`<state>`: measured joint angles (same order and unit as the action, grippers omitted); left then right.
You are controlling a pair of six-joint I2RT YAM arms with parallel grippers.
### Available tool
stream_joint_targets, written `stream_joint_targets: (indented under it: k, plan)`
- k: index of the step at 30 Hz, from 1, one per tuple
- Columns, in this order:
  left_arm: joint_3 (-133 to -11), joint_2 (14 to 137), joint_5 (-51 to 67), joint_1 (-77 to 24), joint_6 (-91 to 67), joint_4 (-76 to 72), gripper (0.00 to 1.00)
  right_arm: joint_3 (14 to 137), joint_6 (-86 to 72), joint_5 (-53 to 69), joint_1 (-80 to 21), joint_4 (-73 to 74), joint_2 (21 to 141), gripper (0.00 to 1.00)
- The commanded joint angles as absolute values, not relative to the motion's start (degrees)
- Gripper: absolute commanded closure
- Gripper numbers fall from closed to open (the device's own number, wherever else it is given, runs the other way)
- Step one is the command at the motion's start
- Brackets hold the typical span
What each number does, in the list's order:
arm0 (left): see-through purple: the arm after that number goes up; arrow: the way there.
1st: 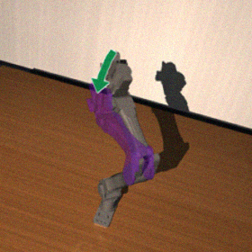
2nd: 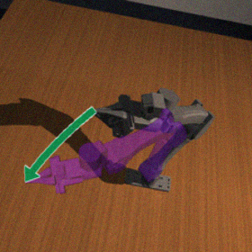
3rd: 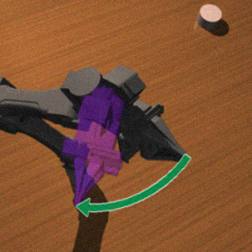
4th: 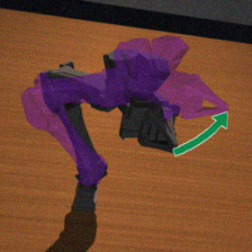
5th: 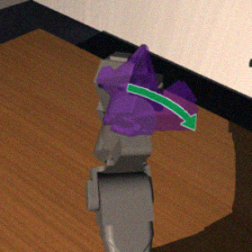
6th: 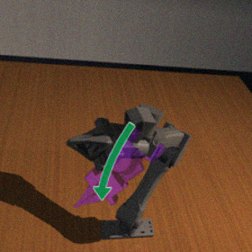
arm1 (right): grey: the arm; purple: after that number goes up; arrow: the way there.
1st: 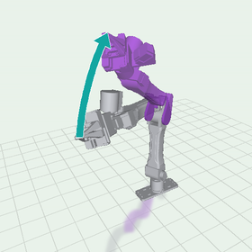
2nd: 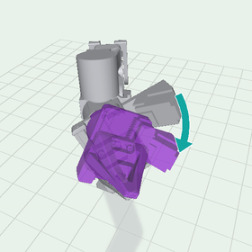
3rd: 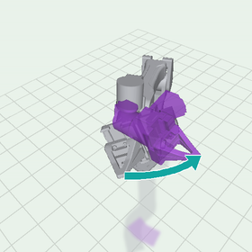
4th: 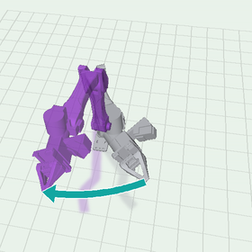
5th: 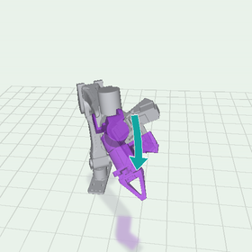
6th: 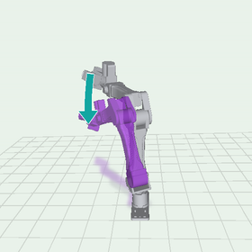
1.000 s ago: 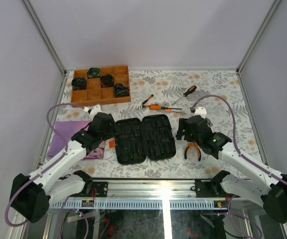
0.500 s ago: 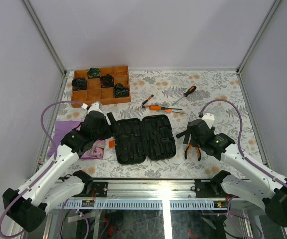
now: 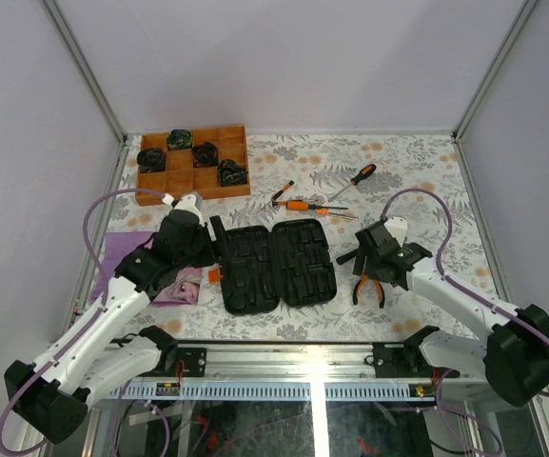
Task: Sort the tools into containers
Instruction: Pick up the pliers at the center of the board.
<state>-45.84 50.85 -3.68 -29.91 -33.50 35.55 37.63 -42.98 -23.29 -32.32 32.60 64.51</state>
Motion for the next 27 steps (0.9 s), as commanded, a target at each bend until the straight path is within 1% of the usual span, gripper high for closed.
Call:
stream_joint_targets:
  k: [1, 8, 14, 21, 24, 27]
  plan:
    - [-45.1, 51.2, -1.8, -30.1, -32.0, 33.6, 0.28, 39.5, -40.5, -23.9, -29.9, 27.8, 68.5, 0.24]
    - [-45.1, 50.8, -2.0, -30.8, -32.0, 33.7, 0.28, 41.6, -36.4, -20.6, -26.4, 22.7, 76.6, 0.33]
    - [-45.1, 51.0, -1.5, -31.2, -32.0, 33.9, 0.28, 42.3, -34.2, -17.2, -24.6, 20.2, 80.6, 0.41]
    - [-45.0, 50.8, -2.5, -31.4, -32.4, 34.0, 0.28, 41.7, -33.4, -15.2, -22.8, 19.1, 84.3, 0.46]
    - [-45.0, 50.8, -2.3, -31.5, -32.5, 34.1, 0.28, 41.0, -32.9, -13.8, -22.1, 18.2, 85.3, 0.52]
    - [-45.0, 50.5, -2.1, -31.6, -32.6, 34.1, 0.28, 40.2, -32.8, -13.3, -21.7, 18.1, 84.8, 0.62]
